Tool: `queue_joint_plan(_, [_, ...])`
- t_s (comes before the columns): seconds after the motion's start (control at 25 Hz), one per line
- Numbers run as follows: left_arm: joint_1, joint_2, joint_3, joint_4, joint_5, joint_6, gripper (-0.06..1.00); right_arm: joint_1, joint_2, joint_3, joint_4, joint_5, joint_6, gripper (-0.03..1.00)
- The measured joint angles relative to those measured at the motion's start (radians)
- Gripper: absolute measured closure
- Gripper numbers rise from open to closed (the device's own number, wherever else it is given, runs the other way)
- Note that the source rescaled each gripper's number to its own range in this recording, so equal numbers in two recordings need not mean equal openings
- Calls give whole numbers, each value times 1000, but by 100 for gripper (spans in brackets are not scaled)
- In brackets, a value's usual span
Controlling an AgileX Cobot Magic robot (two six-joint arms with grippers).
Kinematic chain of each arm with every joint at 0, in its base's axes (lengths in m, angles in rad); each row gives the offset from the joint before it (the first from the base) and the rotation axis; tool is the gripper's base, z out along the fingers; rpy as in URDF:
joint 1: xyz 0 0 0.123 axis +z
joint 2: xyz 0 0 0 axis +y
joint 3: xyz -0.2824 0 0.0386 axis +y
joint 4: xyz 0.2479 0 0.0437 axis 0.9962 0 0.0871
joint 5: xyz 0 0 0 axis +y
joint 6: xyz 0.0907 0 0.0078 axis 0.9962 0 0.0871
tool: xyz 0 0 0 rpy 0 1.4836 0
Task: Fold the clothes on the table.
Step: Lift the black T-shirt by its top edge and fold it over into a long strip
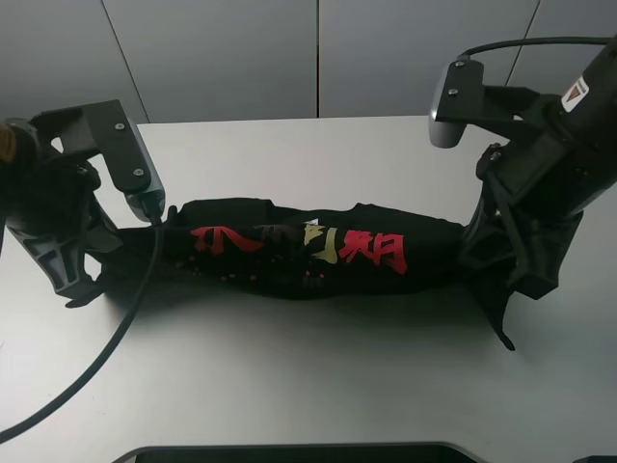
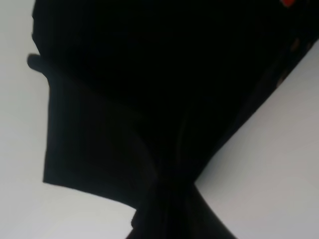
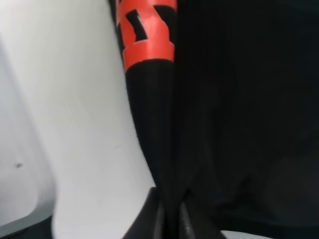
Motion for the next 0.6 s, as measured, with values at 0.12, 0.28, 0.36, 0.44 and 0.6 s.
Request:
queue_joint_plan(0.12, [0,2,0,7,-54,0,94,0,8,16,-55,-64,34,97])
queue_joint_plan(0.28, [0,31,0,74,-129,-73,94,0,44,62,-188,-162,163,97])
queue_joint_plan(0.36, [0,63,0,158,-162,-176,94,0,56,73,-263,-223,251,97])
queue_joint_plan(0.44, [0,100,0,253,-188,-275,94,0,64,75,-333,-283,319,97])
queue_joint_plan(0.6, [-1,175,0,347,-250,-392,94,0,88,75,-427,-373,383,97])
